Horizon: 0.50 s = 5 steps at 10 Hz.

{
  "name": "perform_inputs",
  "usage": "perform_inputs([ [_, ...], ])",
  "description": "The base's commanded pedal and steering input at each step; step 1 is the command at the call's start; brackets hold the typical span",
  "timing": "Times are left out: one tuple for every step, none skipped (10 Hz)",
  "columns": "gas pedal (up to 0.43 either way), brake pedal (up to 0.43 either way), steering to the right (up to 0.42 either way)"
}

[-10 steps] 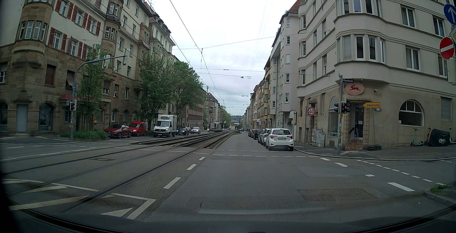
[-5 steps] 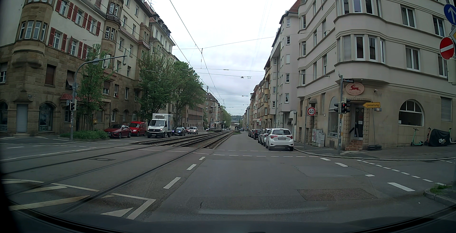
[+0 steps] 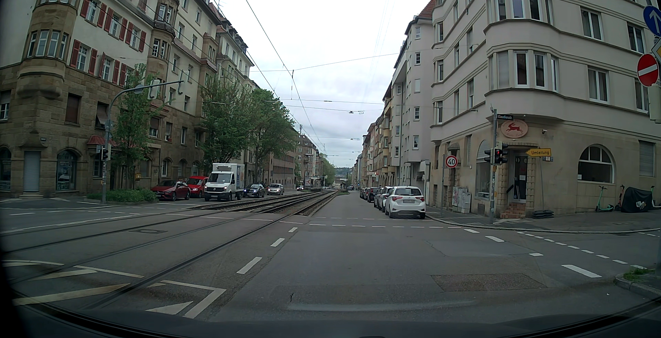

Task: Follow the waypoints while adhering to traffic rules and regulations

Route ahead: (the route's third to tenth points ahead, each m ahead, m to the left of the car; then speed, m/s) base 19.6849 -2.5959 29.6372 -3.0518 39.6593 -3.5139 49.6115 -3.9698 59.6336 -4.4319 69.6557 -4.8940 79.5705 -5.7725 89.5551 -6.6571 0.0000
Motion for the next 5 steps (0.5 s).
perform_inputs([
  [0.000, 0.287, -0.013],
  [0.000, 0.287, -0.013],
  [0.000, 0.287, -0.012],
  [0.000, 0.287, -0.013],
  [0.000, 0.287, -0.013],
])
